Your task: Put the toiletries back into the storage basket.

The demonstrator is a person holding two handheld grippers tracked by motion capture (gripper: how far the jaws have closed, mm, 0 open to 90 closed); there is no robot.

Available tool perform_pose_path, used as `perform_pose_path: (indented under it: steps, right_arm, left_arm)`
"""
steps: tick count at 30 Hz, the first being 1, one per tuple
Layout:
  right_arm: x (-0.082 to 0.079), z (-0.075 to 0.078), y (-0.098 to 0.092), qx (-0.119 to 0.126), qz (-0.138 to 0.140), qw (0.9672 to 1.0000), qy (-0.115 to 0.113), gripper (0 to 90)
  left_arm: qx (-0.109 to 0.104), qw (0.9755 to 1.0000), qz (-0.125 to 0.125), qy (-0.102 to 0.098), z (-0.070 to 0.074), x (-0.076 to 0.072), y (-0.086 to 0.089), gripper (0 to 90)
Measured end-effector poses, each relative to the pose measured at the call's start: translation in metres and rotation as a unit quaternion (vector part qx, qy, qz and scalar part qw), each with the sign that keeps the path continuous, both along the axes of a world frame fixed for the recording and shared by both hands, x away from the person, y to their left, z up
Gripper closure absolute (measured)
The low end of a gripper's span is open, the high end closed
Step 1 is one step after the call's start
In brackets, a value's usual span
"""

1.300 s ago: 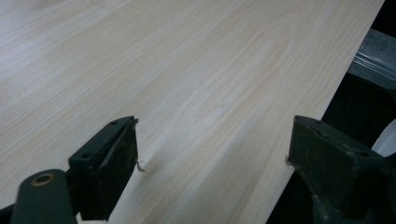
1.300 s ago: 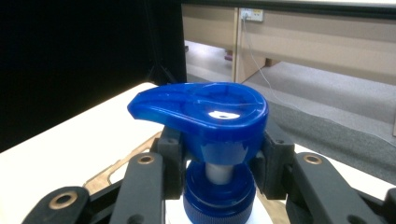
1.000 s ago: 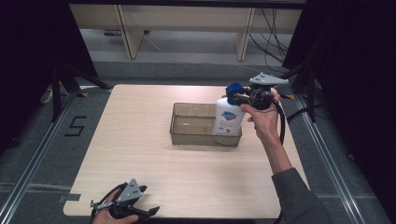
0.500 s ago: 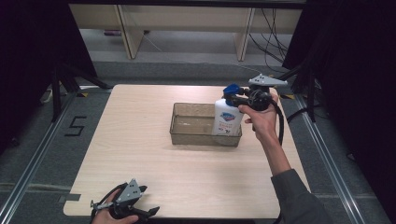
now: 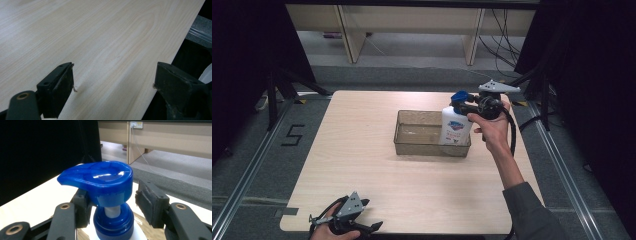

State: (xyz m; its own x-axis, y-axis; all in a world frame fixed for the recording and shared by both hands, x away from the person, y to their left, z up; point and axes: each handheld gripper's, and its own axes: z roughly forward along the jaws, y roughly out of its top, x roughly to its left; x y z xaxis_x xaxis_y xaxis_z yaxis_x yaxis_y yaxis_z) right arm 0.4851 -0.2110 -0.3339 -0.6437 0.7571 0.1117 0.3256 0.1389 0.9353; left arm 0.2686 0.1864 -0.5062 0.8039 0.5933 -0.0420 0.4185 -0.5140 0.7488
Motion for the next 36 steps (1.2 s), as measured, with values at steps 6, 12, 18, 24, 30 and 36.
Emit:
perform_pose_path:
  steps: [6, 12, 18, 24, 30, 36]
  right_arm:
    - [-0.0022, 0.0013, -0.0016, -0.009, -0.007, 0.9999, 0.001, 43.9]
    - [-0.0023, 0.0, -0.0015, -0.004, -0.014, 0.9999, 0.005, 40.8]
    - [-0.003, -0.0001, -0.0016, -0.004, -0.012, 0.9999, 0.009, 39.9]
    - [-0.004, -0.0033, -0.002, 0.005, -0.016, 0.9997, 0.017, 33.1]
    - [-0.0068, -0.0063, -0.0007, 0.003, -0.007, 0.9998, 0.02, 32.8]
    - [-0.0094, -0.0052, 0.0002, 0.012, -0.006, 0.9997, 0.022, 31.4]
  left_arm:
    - [-0.001, 1.0, 0.0, 0.0, 0.0, 0.0, -0.0001, 15.4]
    - [-0.001, 1.0, 0.001, 0.0, 0.0, 0.0, 0.0, 15.4]
    - [-0.001, 1.0, 0.0, 0.0, 0.0, -0.0001, -0.0001, 15.4]
    - [-0.001, 1.0, 0.001, 0.0, -0.0001, 0.0, -0.0001, 15.4]
    - [0.001, 1.0, 0.002, -0.001, -0.0001, 0.0004, 0.0002, 15.4]
    - [-0.003, 1.0, 0.002, -0.001, -0.0003, 0.0, 0.0001, 15.4]
